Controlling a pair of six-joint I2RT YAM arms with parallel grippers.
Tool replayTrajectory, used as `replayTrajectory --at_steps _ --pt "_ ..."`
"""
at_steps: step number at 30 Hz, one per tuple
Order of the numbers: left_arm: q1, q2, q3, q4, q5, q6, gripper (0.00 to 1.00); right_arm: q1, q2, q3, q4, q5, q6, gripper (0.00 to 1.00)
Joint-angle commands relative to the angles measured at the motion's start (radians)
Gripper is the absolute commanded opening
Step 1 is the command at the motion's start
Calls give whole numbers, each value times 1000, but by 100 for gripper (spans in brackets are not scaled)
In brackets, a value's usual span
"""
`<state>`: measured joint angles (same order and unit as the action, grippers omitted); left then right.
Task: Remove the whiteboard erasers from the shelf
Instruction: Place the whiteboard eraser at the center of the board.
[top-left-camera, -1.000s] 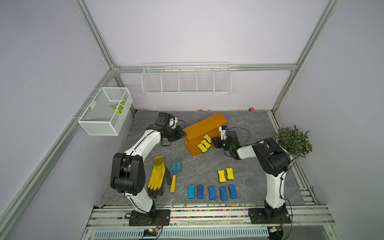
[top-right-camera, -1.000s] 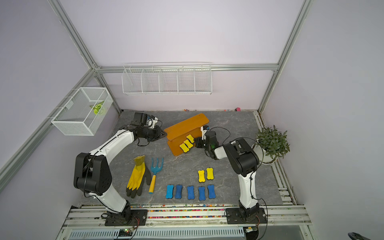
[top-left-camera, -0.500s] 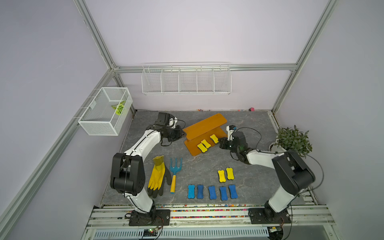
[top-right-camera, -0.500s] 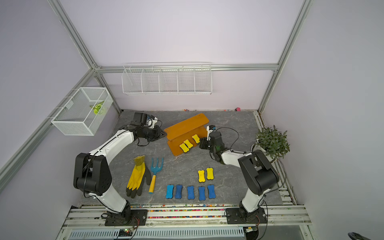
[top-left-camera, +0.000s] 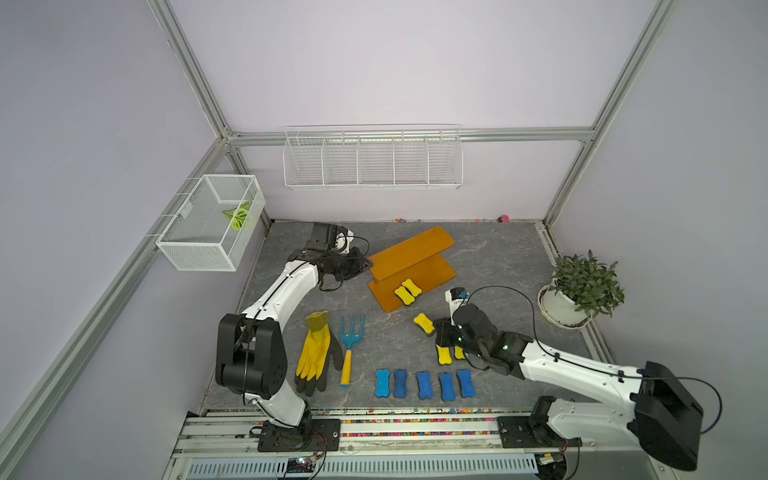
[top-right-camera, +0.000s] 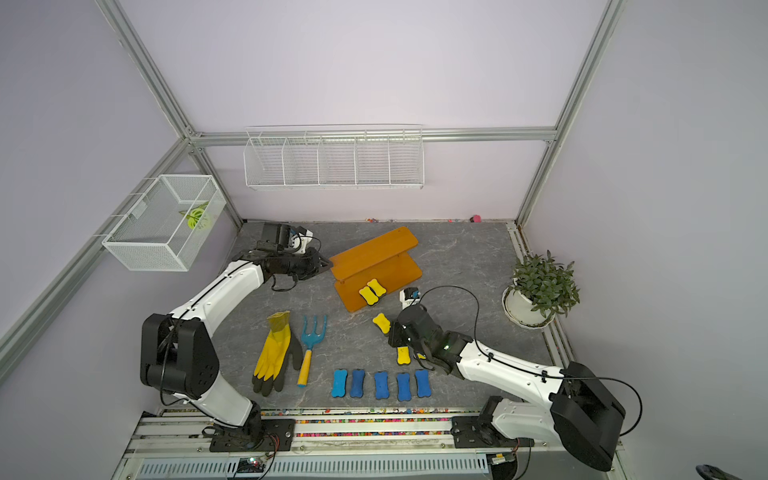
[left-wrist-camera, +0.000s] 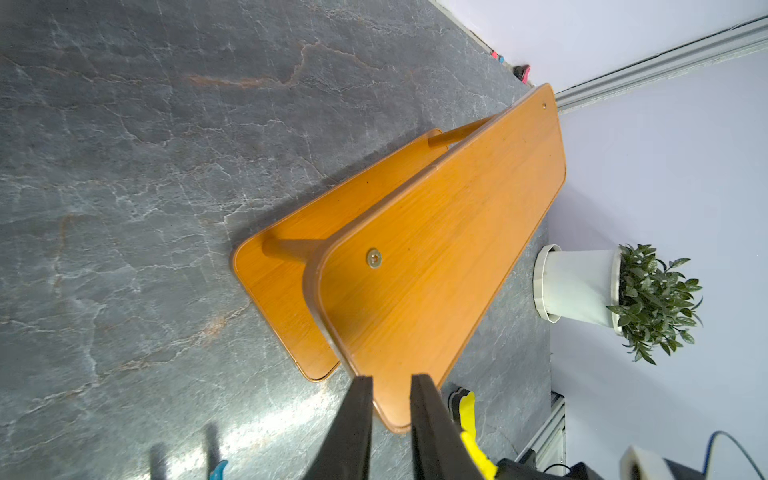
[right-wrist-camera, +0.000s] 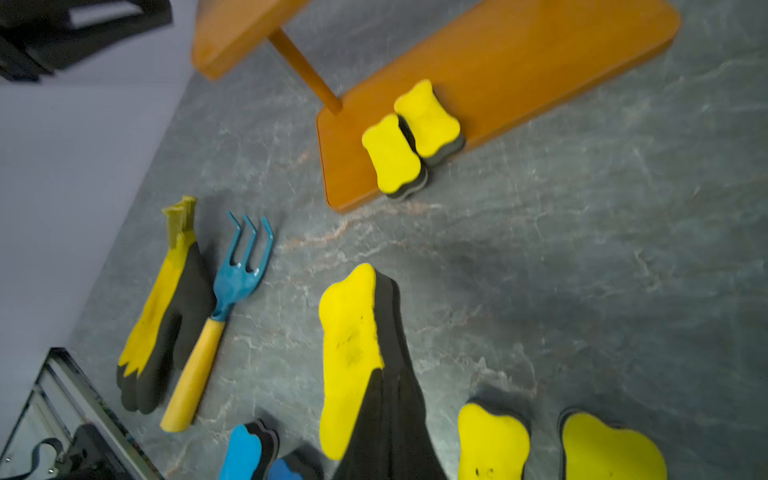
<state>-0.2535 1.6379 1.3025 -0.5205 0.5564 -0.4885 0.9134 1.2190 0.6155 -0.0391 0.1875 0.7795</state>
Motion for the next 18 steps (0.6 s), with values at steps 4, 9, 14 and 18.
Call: replayTrajectory --at_steps 4,9,14,18 --pt "1 -24 -19 12 6 1 23 24 82 -10 -39 4 40 0" --pt "1 -18 -17 10 -1 5 23 27 141 -1 -25 -22 32 0" --pt "1 -9 -14 3 -9 9 23 28 163 -2 -17 -67 21 1" --pt "2 -4 -11 1 -10 9 23 27 169 -2 -30 -118 6 8"
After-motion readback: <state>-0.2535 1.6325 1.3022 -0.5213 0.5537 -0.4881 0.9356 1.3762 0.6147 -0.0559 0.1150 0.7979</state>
